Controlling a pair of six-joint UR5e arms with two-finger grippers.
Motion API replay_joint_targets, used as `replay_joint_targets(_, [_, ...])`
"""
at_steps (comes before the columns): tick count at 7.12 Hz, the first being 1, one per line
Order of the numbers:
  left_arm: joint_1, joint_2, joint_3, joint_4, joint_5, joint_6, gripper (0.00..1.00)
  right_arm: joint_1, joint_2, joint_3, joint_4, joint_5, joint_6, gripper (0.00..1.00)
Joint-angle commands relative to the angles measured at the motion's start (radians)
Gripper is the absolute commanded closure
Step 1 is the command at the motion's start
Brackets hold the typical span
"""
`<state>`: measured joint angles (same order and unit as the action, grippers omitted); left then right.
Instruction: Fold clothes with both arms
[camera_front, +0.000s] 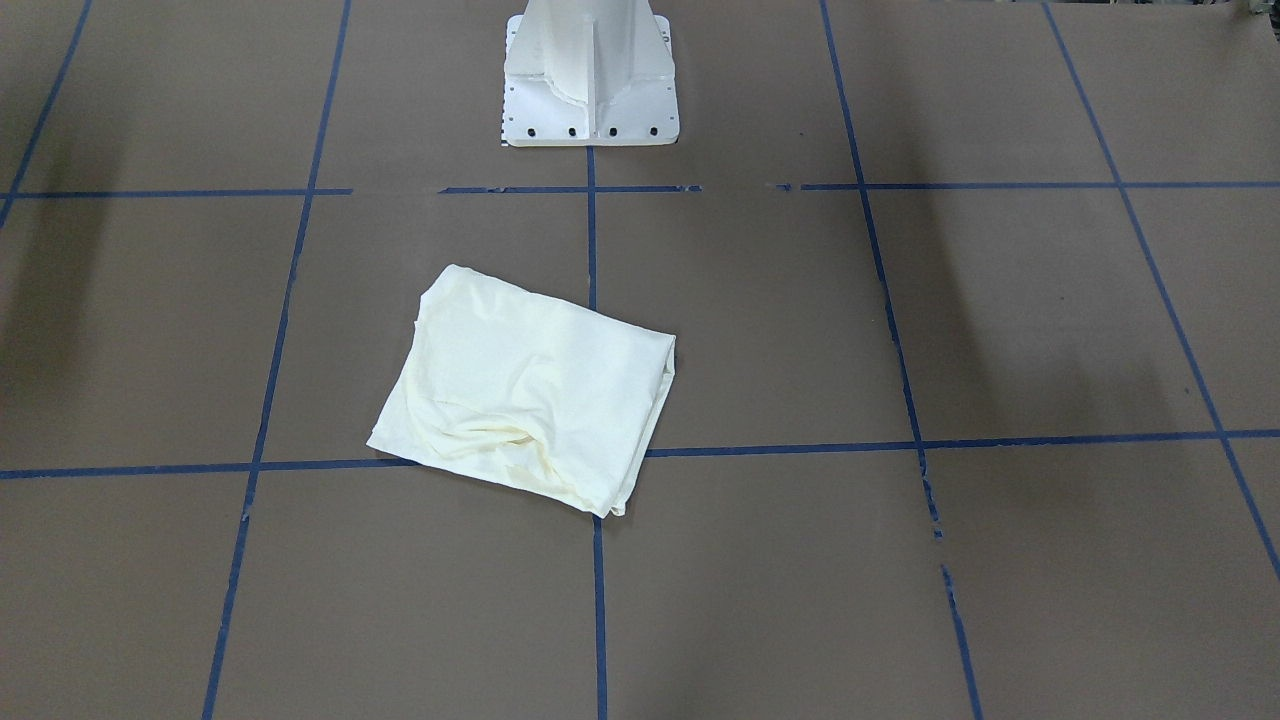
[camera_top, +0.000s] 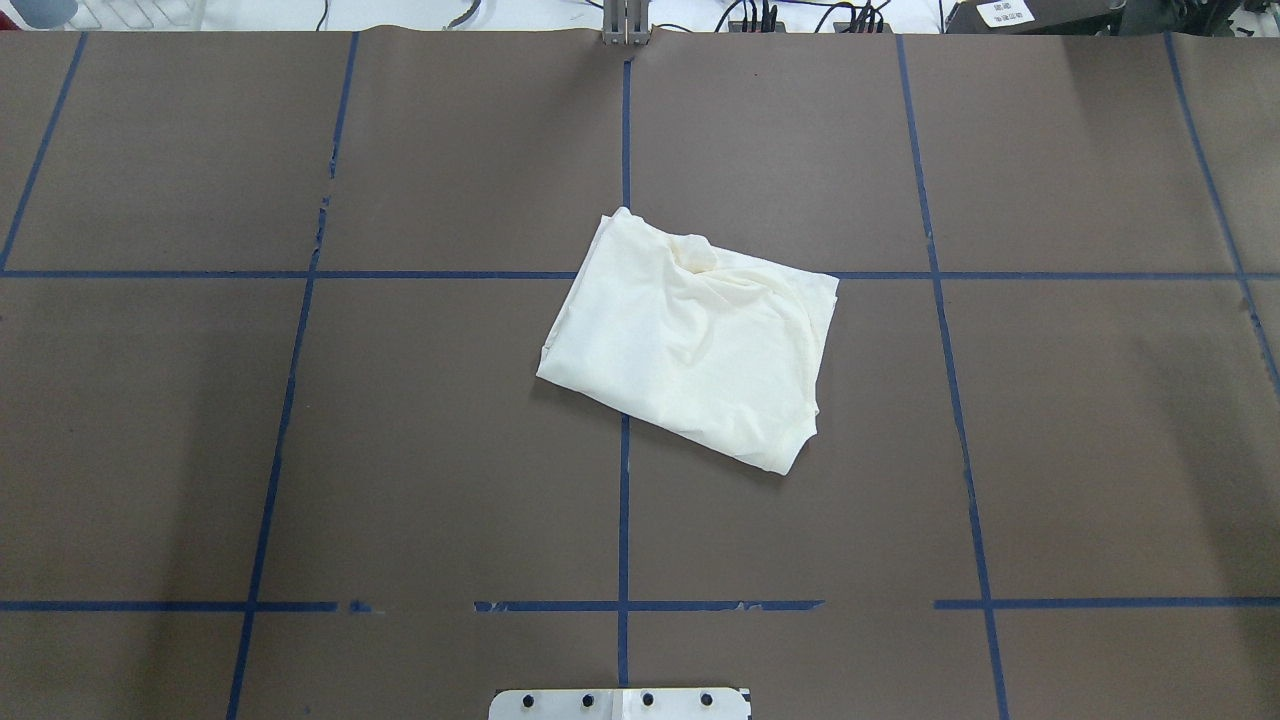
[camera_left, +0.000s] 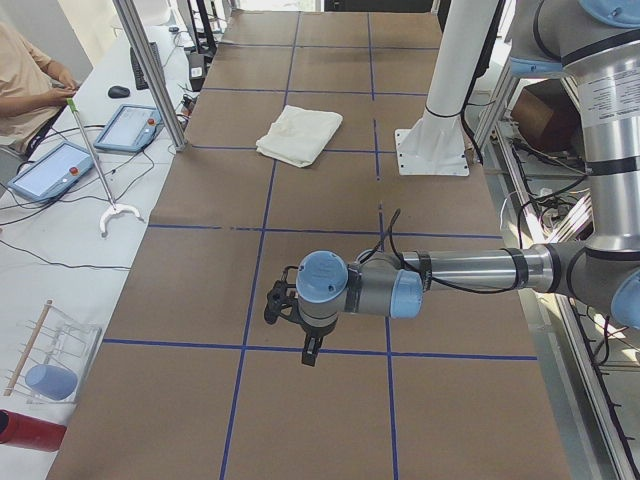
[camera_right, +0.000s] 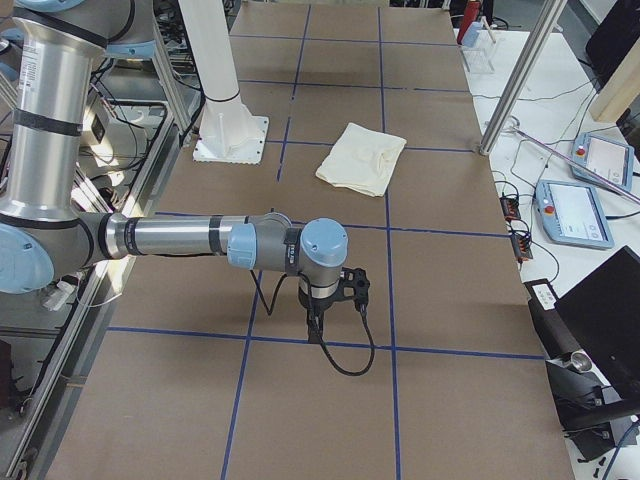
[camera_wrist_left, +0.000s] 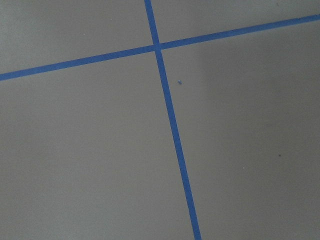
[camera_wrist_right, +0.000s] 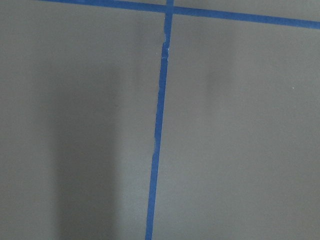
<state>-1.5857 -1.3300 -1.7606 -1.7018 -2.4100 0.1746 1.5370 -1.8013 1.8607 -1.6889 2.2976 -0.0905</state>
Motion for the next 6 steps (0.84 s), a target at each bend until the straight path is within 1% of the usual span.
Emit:
replay_joint_targets(1, [0.001, -0.015, -0.019, -0.01, 0.015, 0.003, 0.0, 0.0, 0.004, 0.0, 0.0, 0.0, 0.0, 0.0])
replay_joint_targets(6, [0.0, -0.014, -0.028, -0.021, 0.019, 0.003, 0.0, 0.0, 0.007, -0.002, 0.0, 0.002, 0.002, 0.0])
